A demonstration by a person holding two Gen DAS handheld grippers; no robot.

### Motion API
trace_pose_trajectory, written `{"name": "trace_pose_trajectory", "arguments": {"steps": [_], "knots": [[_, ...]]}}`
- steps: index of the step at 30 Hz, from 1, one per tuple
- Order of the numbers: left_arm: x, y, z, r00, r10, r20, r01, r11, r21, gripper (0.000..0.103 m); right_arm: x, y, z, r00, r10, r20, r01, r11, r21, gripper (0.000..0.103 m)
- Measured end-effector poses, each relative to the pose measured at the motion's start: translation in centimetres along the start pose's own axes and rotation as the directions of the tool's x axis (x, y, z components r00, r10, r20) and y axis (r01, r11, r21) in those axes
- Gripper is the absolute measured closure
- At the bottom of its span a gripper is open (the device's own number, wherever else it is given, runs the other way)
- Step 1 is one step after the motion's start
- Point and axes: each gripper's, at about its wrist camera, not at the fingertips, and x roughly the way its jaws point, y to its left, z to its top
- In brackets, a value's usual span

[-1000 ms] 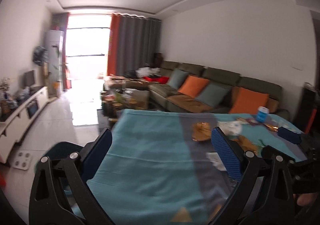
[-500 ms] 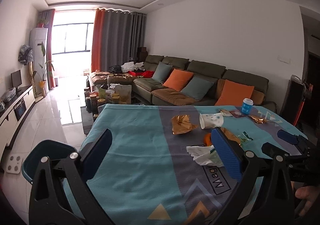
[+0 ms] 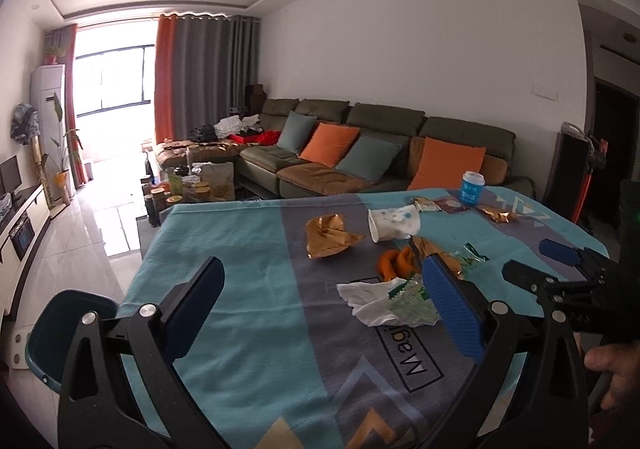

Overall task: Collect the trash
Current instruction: 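Grasp the blue-dotted paper cup with the right tool while the left tool grasps the gold foil wrapper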

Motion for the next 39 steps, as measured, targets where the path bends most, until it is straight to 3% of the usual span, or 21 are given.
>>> {"name": "trace_pose_trajectory", "arguments": {"steps": [13, 18, 29, 34, 39], "knots": [[6.1, -0.5, 3.0, 0.999, -0.036, 0.005, 0.036, 0.999, 0.028, 0.005, 7.9, -1.3, 4.9, 0.997, -0.004, -0.076, 0.001, 0.999, -0.040, 0.007], [10.7, -0.4, 4.2, 0.995, -0.060, -0.075, 0.061, 0.998, 0.005, 0.005, 12.7, -0.8, 7.3, 0.987, 0.026, -0.160, -0.032, 0.999, -0.038, 0.007], [21.6, 1.2, 3.9, 0.944, -0.080, -0.320, 0.061, 0.996, -0.071, 0.005, 22.4, 0.6, 9.2, 0.929, 0.034, -0.369, -0.049, 0.998, -0.031, 0.007], [24.4, 1.2, 3.3, 0.925, -0.093, -0.367, 0.067, 0.994, -0.084, 0.005, 24.2, 1.0, 8.8, 0.904, 0.000, -0.427, -0.017, 0.999, -0.036, 0.007], [26.1, 1.1, 3.0, 0.919, -0.078, -0.386, 0.056, 0.996, -0.069, 0.005, 25.9, 1.4, 8.6, 0.879, -0.053, -0.473, 0.026, 0.998, -0.063, 0.007]]}}
